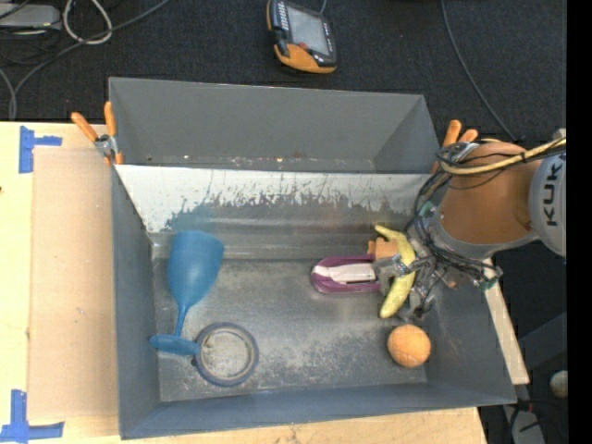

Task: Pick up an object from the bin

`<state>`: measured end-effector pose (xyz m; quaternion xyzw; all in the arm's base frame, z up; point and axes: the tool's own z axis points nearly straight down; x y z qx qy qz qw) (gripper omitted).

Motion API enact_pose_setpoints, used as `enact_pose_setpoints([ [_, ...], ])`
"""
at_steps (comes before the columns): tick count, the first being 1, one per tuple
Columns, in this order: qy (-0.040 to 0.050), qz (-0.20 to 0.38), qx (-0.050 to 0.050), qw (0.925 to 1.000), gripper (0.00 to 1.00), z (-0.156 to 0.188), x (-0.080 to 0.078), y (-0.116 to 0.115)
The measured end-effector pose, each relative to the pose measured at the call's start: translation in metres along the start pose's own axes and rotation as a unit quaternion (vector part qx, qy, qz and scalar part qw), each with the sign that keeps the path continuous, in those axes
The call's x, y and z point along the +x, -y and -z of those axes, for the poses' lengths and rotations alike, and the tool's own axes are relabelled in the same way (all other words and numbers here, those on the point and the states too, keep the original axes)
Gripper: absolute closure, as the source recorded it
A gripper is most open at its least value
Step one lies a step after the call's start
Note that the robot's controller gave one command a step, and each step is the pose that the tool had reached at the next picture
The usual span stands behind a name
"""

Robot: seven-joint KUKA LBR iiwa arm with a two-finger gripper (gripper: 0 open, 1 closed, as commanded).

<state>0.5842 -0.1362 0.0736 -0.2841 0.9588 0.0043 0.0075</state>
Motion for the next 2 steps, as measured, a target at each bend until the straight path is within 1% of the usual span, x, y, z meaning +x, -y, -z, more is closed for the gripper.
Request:
enact_pose_setpoints([
  [1,-0.0027,0.000,-0.003,1.0000,1.00,0.015,0.001,-0.002],
  [2,-0.0004,-0.001,0.000,1.0000,1.00,0.040,-0.001,-0.001],
])
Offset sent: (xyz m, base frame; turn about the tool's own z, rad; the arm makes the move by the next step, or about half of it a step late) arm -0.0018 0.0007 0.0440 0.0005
